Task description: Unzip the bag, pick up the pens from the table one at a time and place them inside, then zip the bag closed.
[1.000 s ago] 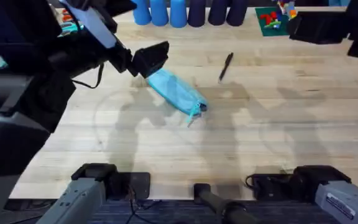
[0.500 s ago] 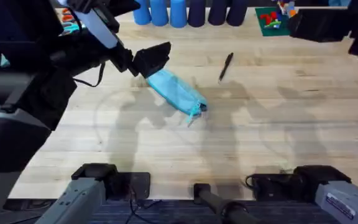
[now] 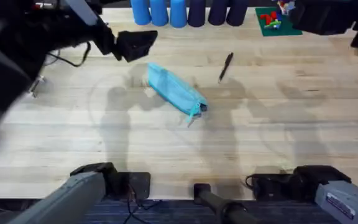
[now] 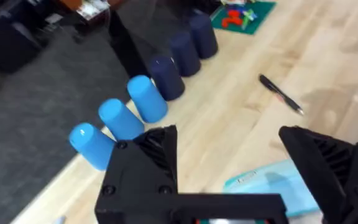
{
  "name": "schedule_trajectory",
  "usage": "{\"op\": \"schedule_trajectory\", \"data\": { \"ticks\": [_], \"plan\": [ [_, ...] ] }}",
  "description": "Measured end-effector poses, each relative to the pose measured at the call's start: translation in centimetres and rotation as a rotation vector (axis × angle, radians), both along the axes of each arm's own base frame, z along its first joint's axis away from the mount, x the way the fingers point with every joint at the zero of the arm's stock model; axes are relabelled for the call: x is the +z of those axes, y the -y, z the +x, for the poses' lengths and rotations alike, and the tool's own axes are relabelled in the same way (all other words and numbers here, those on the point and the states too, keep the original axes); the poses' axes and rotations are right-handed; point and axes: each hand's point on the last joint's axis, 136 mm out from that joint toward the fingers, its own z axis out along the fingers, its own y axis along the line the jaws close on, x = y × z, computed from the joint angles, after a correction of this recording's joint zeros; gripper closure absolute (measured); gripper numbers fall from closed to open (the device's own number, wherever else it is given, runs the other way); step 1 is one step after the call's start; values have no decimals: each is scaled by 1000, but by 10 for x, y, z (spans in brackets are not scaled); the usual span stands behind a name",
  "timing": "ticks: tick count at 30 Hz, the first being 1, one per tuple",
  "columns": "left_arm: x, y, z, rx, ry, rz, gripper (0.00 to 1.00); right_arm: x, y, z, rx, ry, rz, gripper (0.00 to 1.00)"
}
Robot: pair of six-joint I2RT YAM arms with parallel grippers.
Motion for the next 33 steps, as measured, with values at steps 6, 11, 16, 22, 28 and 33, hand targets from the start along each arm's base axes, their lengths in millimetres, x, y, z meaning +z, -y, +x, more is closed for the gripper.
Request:
{"op": "schedule_trajectory", "data": {
  "ticks": [6,11,16,22,28,33],
  "plan": [
    [-22,-12,6,-74,-153,24,10,-10,0,9,0,-39,0,5],
    [-44,-12,6,-173,-166,93,9,-16,0,13,0,-60,0,5],
    [-59,-13,10,-239,-111,160,10,-18,0,12,0,-69,0,5],
    [-83,-17,17,-279,-101,221,10,-22,0,10,0,-86,0,5],
    [-109,-20,22,-309,-130,242,10,-22,0,10,0,-87,0,5],
    [-128,-21,18,-335,-176,256,10,-22,0,10,0,-87,-1,5]
  ]
}}
